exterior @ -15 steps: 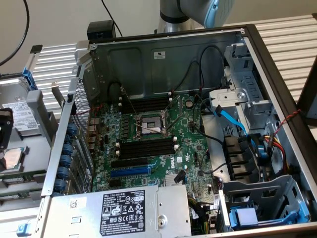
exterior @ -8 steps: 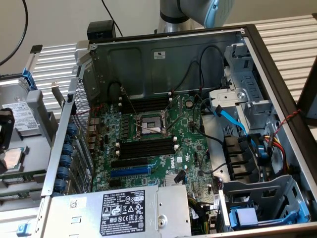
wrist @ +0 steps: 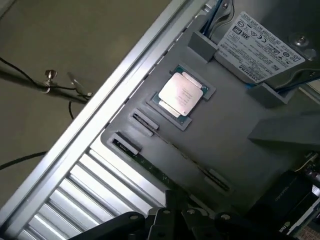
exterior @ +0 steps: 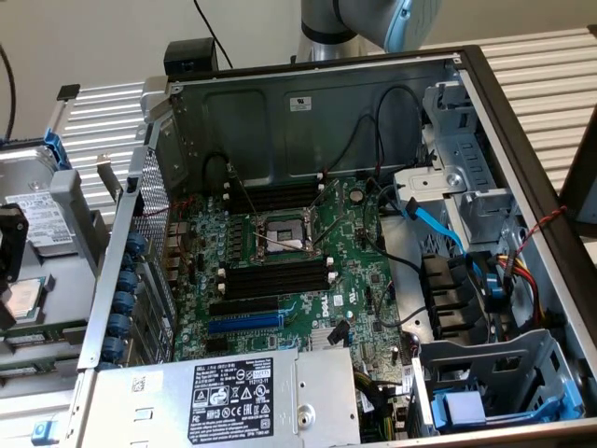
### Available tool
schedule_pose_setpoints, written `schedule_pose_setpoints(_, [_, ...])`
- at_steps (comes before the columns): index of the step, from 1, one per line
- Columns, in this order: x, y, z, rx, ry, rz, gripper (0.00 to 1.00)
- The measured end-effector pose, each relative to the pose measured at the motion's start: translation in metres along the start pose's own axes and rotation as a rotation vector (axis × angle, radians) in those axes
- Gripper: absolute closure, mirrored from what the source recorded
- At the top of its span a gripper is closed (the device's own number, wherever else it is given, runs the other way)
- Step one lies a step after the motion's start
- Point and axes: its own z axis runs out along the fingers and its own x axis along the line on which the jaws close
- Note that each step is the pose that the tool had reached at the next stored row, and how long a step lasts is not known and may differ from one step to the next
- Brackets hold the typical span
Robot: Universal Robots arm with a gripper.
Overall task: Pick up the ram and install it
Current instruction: 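Pick up the ram and move it above insertion slot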
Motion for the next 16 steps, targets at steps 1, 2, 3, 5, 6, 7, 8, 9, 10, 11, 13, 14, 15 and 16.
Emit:
schedule_pose_setpoints(1, [0.0000, 0.0000, 0.0006, -0.0003, 0.0007, -0.018, 0.89])
schedule_pose_setpoints(2, [0.0000, -0.0001, 0.0011, -0.0006, 0.0018, -0.037, 0.89])
schedule_pose_setpoints(3, [0.0000, -0.0001, 0.0017, -0.0009, 0.0026, -0.055, 0.89])
schedule_pose_setpoints(5, [0.0000, -0.0002, 0.0027, -0.0015, 0.0042, -0.091, 0.89])
schedule_pose_setpoints(6, [0.0001, -0.0002, 0.0032, -0.0018, 0.0052, -0.109, 0.89])
schedule_pose_setpoints(7, [0.0001, -0.0002, 0.0037, -0.0021, 0.0060, -0.127, 0.89])
schedule_pose_setpoints(8, [0.0001, -0.0002, 0.0042, -0.0024, 0.0069, -0.145, 0.89])
schedule_pose_setpoints(9, [0.0001, -0.0002, 0.0047, -0.0027, 0.0077, -0.163, 0.89])
schedule_pose_setpoints(10, [0.0001, -0.0003, 0.0052, -0.0030, 0.0088, -0.182, 0.89])
schedule_pose_setpoints(11, [0.0001, -0.0004, 0.0058, -0.0032, 0.0094, -0.200, 0.89])
schedule_pose_setpoints(13, [0.0001, -0.0004, 0.0068, -0.0038, 0.0111, -0.236, 0.89])
schedule_pose_setpoints(14, [0.0001, -0.0004, 0.0071, -0.0042, 0.0123, -0.255, 0.89])
schedule_pose_setpoints(15, [0.0001, -0.0004, 0.0077, -0.0045, 0.0131, -0.273, 0.89])
schedule_pose_setpoints(16, [0.0002, -0.0004, 0.0081, -0.0049, 0.0141, -0.291, 0.89])
